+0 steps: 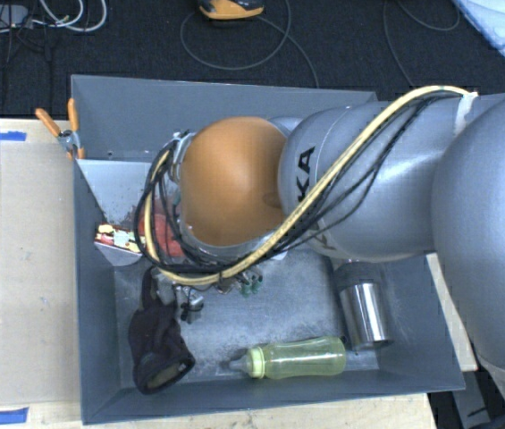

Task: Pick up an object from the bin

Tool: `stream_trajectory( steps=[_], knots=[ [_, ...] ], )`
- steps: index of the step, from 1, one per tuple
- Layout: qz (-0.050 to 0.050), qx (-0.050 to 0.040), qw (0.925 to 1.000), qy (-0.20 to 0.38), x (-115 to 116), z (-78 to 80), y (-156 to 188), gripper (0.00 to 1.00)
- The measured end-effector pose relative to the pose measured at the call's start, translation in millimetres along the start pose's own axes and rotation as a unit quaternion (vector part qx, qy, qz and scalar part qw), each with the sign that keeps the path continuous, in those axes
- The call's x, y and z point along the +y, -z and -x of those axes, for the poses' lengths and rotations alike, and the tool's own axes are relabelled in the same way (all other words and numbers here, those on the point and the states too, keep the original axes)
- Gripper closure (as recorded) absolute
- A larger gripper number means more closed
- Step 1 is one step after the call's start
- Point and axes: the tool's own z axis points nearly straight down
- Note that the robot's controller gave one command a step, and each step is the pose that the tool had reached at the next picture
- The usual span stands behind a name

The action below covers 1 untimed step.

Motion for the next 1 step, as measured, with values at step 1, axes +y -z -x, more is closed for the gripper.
stream_trajectory(
  steps=[1],
  knots=[
    [0.0, 0.0026, 1.0, 0.001, 13.2, 8.1, 66.0, 1.0]
  ],
)
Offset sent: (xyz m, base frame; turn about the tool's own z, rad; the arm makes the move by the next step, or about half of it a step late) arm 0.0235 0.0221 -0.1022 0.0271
